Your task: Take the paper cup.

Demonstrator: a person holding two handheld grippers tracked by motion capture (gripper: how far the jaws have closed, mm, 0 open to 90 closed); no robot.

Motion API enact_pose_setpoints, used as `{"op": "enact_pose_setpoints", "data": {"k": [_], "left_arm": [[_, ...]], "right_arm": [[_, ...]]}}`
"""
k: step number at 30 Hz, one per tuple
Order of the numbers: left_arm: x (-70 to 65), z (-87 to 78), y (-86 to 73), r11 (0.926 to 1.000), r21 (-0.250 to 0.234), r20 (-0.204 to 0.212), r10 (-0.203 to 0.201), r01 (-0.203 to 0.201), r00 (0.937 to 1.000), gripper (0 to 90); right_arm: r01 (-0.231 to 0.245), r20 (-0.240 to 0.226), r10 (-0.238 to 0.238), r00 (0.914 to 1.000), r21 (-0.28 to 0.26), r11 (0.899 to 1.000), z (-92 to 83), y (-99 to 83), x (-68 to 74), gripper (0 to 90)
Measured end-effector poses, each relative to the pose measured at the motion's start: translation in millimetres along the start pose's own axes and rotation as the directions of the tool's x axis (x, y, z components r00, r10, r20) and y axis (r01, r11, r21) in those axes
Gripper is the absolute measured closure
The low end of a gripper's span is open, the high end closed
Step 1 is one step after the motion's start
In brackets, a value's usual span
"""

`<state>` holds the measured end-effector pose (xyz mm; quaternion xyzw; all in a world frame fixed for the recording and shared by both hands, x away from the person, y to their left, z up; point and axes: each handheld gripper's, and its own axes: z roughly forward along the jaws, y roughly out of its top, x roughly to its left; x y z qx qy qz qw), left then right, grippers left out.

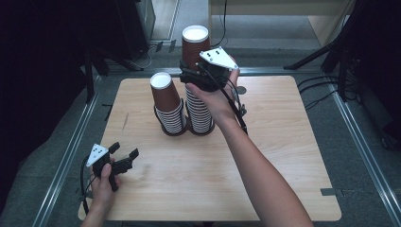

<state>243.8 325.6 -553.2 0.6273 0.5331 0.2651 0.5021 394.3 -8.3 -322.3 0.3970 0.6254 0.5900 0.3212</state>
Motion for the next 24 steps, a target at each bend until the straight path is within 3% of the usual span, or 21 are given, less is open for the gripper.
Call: {"op": "enact_pose_setpoints", "data": {"k": [5, 11, 16, 24], "left_arm": [[0.1, 0.1, 0.0, 1.0000, -0.001, 0.002, -0.001, 0.001, 1.0000, 8.5], [0.1, 0.0, 0.0, 1.0000, 0.000, 0.003, 0.000, 0.000, 1.0000, 8.5], [-0.1, 0.0, 0.0, 1.0000, -0.001, 0.004, 0.000, 0.000, 1.0000, 8.5], [-0.1, 0.0, -0.1, 1.0000, -0.001, 0.005, 0.000, 0.000, 1.0000, 8.5]], "right_arm": [[0.007, -0.006, -0.007, 1.0000, -0.002, 1.000, 0.0, 1.7, -0.7, 10.7], [-0.007, -0.018, 0.006, 0.9998, -0.063, 0.998, -5.6, 16.3, 0.8, 11.9], [0.033, -0.009, -0.034, 0.9994, -0.090, 0.995, -7.9, 28.5, 6.6, 11.9], [0.039, -0.015, -0.042, 0.9990, -0.162, 0.986, -16.0, 42.9, 9.7, 12.0]]}}
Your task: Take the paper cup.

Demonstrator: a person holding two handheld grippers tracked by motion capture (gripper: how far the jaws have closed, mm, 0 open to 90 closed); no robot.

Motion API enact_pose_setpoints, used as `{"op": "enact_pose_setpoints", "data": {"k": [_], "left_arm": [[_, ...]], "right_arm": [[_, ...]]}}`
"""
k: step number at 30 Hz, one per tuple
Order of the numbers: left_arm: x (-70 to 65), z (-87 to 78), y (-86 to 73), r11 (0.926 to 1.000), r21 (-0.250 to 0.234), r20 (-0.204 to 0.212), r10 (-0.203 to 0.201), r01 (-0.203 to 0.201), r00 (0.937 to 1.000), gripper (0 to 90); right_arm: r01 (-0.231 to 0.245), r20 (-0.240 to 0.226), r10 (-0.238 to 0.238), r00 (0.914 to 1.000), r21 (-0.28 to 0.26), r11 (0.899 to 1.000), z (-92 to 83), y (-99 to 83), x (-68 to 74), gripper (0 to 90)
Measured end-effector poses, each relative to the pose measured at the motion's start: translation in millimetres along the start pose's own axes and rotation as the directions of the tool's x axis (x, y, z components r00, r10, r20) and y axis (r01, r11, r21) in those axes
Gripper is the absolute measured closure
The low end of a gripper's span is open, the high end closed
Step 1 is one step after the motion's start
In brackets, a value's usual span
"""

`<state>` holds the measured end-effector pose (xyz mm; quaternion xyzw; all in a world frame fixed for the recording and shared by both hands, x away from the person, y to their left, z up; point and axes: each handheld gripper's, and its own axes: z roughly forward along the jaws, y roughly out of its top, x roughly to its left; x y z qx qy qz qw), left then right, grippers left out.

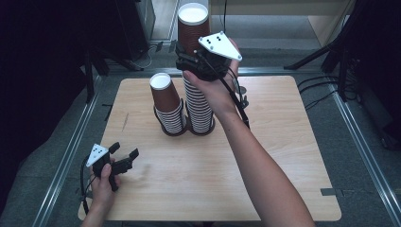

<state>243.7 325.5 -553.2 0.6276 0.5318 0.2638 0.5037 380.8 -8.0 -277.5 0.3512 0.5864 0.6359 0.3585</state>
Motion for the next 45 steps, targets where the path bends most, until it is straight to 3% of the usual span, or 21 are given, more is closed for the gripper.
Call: {"op": "enact_pose_setpoints", "data": {"k": [12, 24, 34, 45], "left_arm": [[-0.2, 0.0, 0.0, 1.0000, 0.002, 0.001, 0.005, -0.005, 1.0000, 8.6], [-0.1, -0.4, 0.0, 1.0000, 0.002, 0.002, 0.009, -0.009, 1.0000, 8.5], [-0.3, -0.7, -0.2, 1.0000, 0.001, -0.002, 0.010, -0.010, 0.9999, 8.5], [-2.8, 1.2, 0.2, 0.9995, -0.011, -0.004, 0.029, -0.029, 0.9996, 8.5]], "right_arm": [[0.009, -0.013, -0.010, 0.9999, -0.095, 0.995, -14.8, 20.4, -2.0, 12.0], [0.003, 0.010, -0.002, 1.0000, -0.116, 0.993, -35.1, 28.8, -14.2, 11.9], [0.008, 0.024, -0.005, 0.9997, -0.109, 0.994, -62.8, 19.8, -31.2, 11.7], [-0.022, 0.079, 0.029, 0.9964, -0.086, 0.996, -100.1, -9.9, -56.7, 11.7]]}}
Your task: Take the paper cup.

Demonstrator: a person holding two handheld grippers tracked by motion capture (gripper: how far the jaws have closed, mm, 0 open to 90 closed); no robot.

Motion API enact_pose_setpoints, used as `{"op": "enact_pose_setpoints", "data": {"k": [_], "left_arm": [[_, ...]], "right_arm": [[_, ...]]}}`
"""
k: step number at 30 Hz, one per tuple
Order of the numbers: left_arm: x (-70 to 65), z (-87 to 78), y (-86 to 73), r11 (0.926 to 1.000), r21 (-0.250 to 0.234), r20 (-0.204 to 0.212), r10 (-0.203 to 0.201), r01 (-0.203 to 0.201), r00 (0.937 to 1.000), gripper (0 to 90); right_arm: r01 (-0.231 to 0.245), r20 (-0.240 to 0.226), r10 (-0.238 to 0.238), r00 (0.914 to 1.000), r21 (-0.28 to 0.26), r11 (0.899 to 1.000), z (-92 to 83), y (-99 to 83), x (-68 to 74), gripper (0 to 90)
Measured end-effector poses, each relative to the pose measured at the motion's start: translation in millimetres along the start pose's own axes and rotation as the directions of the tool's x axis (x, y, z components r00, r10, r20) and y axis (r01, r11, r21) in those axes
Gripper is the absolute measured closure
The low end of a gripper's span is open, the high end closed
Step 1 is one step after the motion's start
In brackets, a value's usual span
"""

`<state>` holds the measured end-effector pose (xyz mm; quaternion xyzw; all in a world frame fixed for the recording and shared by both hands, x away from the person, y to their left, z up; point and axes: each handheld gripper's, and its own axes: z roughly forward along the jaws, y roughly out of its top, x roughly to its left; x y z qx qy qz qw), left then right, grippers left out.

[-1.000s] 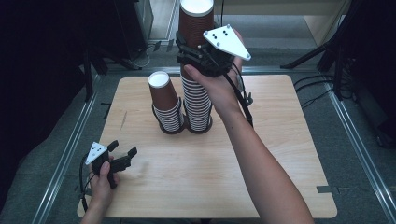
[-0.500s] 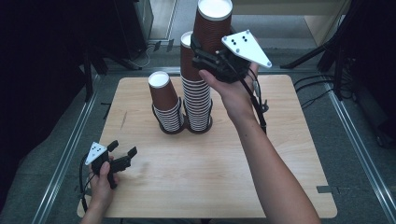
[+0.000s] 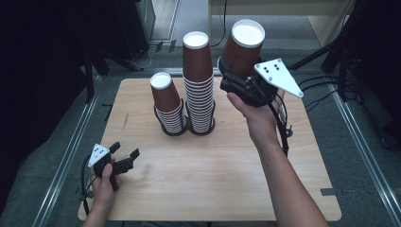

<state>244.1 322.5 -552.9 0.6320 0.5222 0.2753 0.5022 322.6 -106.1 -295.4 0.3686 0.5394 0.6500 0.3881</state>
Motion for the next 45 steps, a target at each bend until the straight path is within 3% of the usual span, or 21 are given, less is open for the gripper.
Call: {"op": "enact_pose_setpoints", "data": {"k": [6, 12, 19, 25, 30, 34, 36, 39, 45], "left_arm": [[1.8, -0.1, 0.0, 0.9995, -0.024, -0.017, -0.020, 0.020, 0.9997, 8.5], [8.5, -0.1, 0.4, 0.9959, -0.037, -0.008, -0.083, 0.083, 0.9965, 8.6], [10.8, -0.2, 0.2, 0.9931, -0.053, -0.002, -0.105, 0.105, 0.9945, 8.6], [11.6, 2.0, 1.7, 0.9940, -0.046, -0.040, -0.101, 0.099, 0.9940, 8.6], [11.6, 2.0, 1.8, 0.9942, -0.039, -0.044, -0.102, 0.100, 0.9938, 8.6], [12.2, 5.0, 4.2, 0.9964, 0.000, -0.029, -0.085, 0.085, 0.9960, 8.6], [12.9, 5.9, 5.9, 0.9959, 0.010, -0.034, -0.089, 0.090, 0.9954, 8.6], [11.9, 4.3, 9.0, 0.9957, 0.007, -0.040, -0.092, 0.093, 0.9949, 8.7], [-1.9, 0.3, 22.8, 0.9959, -0.042, -0.020, -0.081, 0.081, 0.9965, 8.6]], "right_arm": [[0.018, 0.019, -0.018, 0.9997, 0.007, 1.000, -22.3, -22.1, -11.8, 11.5], [0.027, 0.014, -0.028, 0.9995, 0.087, 0.996, -42.0, -58.9, -12.7, 11.5], [0.013, 0.009, -0.014, 0.9999, 0.133, 0.991, -52.9, -82.8, -15.1, 11.5], [0.030, 0.004, -0.031, 0.9995, 0.145, 0.989, -59.2, -95.4, -10.5, 11.5], [0.051, -0.008, -0.051, 0.9987, 0.196, 0.979, -59.6, -112.1, -4.5, 11.5], [0.038, -0.006, -0.038, 0.9993, 0.213, 0.976, -60.5, -122.0, -2.8, 11.5], [0.054, -0.011, -0.053, 0.9985, 0.227, 0.972, -60.4, -127.4, -1.0, 11.5], [0.092, -0.024, -0.088, 0.9958, 0.247, 0.965, -60.3, -136.8, 1.3, 11.5], [0.106, -0.029, -0.102, 0.9944, 0.284, 0.953, -58.8, -150.8, 2.4, 11.5]]}}
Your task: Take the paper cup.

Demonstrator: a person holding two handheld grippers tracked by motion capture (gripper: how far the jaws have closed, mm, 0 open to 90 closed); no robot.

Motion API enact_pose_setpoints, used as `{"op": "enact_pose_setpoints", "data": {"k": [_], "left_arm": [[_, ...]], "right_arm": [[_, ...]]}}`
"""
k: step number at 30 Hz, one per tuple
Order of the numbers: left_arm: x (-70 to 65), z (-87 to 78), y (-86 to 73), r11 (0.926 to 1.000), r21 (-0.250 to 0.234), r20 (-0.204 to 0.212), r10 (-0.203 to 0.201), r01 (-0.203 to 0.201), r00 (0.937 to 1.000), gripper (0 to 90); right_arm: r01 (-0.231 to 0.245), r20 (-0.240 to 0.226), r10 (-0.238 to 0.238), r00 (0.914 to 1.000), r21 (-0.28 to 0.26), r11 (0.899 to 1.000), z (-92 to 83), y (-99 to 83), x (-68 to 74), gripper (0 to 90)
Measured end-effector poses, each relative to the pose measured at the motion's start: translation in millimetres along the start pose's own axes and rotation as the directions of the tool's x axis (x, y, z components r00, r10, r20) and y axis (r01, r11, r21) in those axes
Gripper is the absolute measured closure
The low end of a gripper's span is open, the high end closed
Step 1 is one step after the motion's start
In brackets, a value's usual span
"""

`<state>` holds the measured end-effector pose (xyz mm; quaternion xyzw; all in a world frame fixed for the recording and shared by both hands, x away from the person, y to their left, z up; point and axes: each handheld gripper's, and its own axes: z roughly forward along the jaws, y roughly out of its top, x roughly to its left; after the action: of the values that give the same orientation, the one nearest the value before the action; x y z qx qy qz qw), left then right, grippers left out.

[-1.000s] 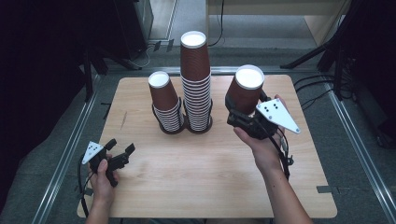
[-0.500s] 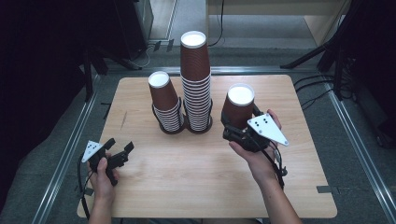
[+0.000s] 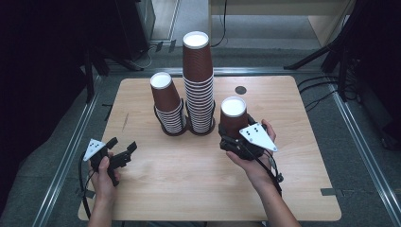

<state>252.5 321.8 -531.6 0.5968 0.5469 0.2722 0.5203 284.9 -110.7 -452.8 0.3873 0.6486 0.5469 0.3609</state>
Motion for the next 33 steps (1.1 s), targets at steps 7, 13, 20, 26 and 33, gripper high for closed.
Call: {"op": "enact_pose_setpoints", "data": {"k": [7, 13, 20, 26, 33], "left_arm": [[-29.4, 4.2, 16.7, 0.9971, -0.013, 0.034, 0.075, -0.075, 0.9966, 8.6], [-57.4, 6.3, 30.3, 0.9918, -0.027, 0.092, 0.127, -0.125, 0.9877, 8.6], [-89.1, 8.1, 34.6, 0.9837, -0.032, 0.157, 0.180, -0.177, 0.9712, 8.6], [-106.4, 7.1, 38.8, 0.9791, -0.043, 0.198, 0.203, -0.199, 0.9588, 8.6], [-121.3, 7.9, 44.1, 0.9772, -0.035, 0.213, 0.212, -0.209, 0.9537, 8.6]], "right_arm": [[0.025, 0.003, -0.026, 0.9997, 0.027, 0.999, 0.9, -8.5, -2.5, 11.5], [0.050, -0.001, -0.050, 0.9988, 0.032, 0.998, 4.6, -8.6, 0.1, 11.5], [0.131, -0.012, -0.130, 0.9914, 0.069, 0.989, 10.9, -19.5, 8.8, 11.6], [0.158, -0.024, -0.157, 0.9874, 0.068, 0.985, 11.5, -20.3, 10.9, 11.8], [0.199, -0.024, -0.198, 0.9799, 0.082, 0.977, 16.7, -25.7, 12.2, 12.1]]}}
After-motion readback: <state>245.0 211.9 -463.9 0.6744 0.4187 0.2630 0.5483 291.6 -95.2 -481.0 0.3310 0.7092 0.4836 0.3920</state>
